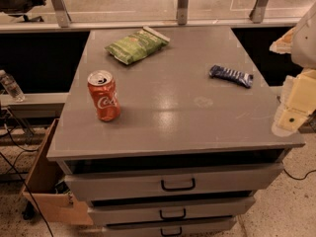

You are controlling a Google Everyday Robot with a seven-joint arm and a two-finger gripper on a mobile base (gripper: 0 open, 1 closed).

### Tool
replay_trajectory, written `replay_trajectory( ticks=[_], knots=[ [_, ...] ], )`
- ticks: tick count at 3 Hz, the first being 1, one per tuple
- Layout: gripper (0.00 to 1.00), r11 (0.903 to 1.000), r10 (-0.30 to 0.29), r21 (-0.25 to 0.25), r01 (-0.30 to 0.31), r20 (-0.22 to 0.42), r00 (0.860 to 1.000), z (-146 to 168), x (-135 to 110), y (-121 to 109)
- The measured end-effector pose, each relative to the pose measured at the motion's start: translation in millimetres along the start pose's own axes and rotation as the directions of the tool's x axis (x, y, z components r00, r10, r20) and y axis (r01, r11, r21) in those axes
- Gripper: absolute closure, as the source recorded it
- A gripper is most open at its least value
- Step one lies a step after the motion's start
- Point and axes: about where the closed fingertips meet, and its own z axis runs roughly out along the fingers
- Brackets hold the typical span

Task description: Pick rxbar blueberry

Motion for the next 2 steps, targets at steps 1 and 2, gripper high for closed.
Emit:
replay_trajectory(
  ticks=[1, 2],
  knots=[
    [0.0, 1.0, 0.0, 0.0, 0.0, 0.0, 1.0, 0.0, 0.0, -0.1],
    [0.0, 0.9988, 0.04, 0.026, -0.042, 0.056, 0.998, 14.8, 9.3, -37.0]
  ],
)
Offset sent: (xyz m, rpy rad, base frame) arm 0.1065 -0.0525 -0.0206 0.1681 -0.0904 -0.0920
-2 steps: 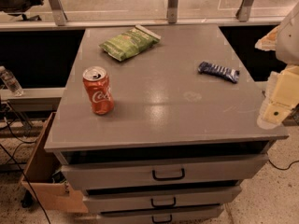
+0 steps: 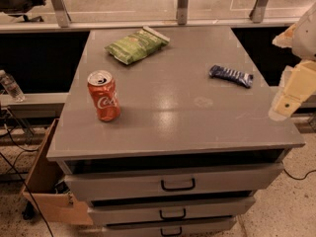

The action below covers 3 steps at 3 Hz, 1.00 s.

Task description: Pick rxbar blueberry

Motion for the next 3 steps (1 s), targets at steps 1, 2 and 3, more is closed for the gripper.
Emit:
replay_trajectory(
  ticks=[1, 2, 3],
  knots=[
    [0.0, 0.9942, 0.095, 0.041, -0.099, 0.088, 0.992, 31.8, 16.9, -59.5],
    [0.0, 0.9829, 0.16, 0.063, -0.173, 0.174, 0.972, 70.1, 29.4, -111.2],
    [0.0, 0.9701, 0.212, 0.062, -0.235, 0.254, 0.944, 115.3, 38.2, -151.0]
  ],
)
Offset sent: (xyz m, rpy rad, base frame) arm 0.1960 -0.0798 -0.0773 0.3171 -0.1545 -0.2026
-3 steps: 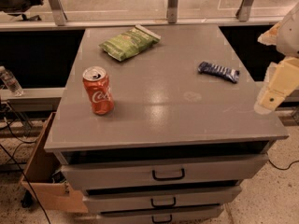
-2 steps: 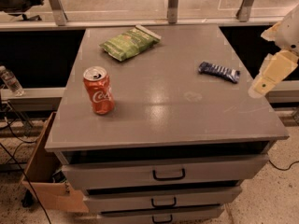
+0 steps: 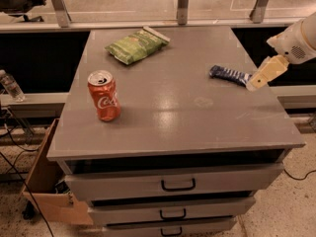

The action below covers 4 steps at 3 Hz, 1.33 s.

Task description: Pick rxbar blueberry

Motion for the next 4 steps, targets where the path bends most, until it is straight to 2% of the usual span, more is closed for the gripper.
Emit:
replay_trajectory(
  ticks=[1, 2, 3, 4],
  knots=[
    [0.0, 0.9985, 0.054, -0.006, -0.054, 0.056, 0.997, 39.2, 9.1, -20.7],
    [0.0, 0.9938, 0.11, -0.028, -0.108, 0.113, 0.987, 68.5, 12.4, -30.7],
    [0.17, 0.9859, 0.159, -0.075, -0.15, 0.142, 0.977, 87.7, 6.6, -32.3],
    [0.4, 0.9762, 0.191, -0.133, -0.172, 0.152, 0.97, 98.1, -4.5, -25.9]
  ],
)
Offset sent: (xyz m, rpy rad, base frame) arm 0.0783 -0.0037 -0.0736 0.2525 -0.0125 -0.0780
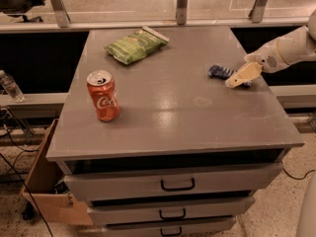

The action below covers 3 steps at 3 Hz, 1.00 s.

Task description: Pick rxbar blueberry

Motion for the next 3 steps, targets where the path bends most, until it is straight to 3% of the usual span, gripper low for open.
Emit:
replay_trajectory(
  ticks=[2, 3],
  knots=[
    [0.85, 1.0, 0.0, -0.001, 0.0, 0.0, 1.0, -6.9, -7.0, -0.2],
    [1.0, 1.0, 0.0, -0.001, 0.0, 0.0, 1.0, -9.4, -9.3, -0.3]
  ],
)
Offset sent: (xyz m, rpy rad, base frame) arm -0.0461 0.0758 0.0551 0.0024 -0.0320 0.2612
